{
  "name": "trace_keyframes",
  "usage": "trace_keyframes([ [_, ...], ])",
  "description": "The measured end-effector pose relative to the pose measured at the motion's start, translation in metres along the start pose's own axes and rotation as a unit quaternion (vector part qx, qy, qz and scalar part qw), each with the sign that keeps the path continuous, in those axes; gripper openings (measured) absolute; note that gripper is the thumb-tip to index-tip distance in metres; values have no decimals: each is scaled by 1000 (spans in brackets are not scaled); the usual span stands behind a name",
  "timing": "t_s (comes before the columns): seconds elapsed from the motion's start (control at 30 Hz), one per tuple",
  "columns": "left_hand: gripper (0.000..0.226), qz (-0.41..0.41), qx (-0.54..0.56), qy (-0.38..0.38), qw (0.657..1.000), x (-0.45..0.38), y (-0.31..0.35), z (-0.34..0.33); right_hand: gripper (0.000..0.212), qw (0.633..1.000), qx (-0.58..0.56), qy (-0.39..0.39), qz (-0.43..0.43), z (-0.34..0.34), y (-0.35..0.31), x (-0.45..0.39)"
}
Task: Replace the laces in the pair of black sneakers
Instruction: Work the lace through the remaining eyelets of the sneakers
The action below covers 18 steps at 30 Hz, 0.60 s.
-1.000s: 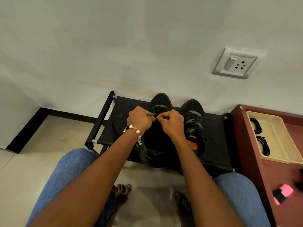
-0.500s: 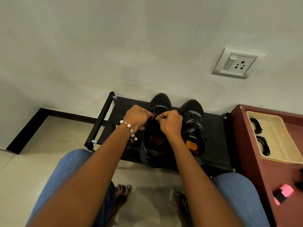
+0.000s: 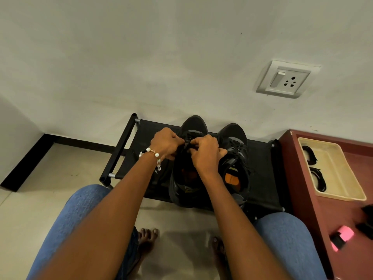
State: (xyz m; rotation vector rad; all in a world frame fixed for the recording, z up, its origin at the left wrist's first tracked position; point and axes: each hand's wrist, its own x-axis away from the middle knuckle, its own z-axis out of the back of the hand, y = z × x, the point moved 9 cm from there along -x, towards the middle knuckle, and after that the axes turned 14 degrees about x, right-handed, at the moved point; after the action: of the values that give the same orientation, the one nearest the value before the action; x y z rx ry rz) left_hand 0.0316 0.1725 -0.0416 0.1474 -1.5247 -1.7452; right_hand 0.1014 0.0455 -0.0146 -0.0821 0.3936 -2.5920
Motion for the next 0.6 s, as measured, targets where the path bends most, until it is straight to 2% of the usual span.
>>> trace_keyframes([
  [0.1, 26, 19, 28, 14, 999, -3, -3, 2, 39, 998, 49, 15, -24, -4, 10, 10],
  [0.23, 25, 7, 83, 46, 995, 0, 6, 7, 30, 991, 23, 79, -110, 0, 30, 19],
  [0.33, 24, -27, 139, 90, 986, 3, 18, 19, 31, 991, 49, 36, -119, -6, 31, 20],
  [0.43, 26, -67, 270, 109, 954, 11, 36, 31, 26, 991, 84, 14, -100, -6, 26, 21],
  [0.6, 19, -172, 442, 126, 871, 24, 74, 62, 24, 988, 100, 26, -119, 3, 26, 24],
])
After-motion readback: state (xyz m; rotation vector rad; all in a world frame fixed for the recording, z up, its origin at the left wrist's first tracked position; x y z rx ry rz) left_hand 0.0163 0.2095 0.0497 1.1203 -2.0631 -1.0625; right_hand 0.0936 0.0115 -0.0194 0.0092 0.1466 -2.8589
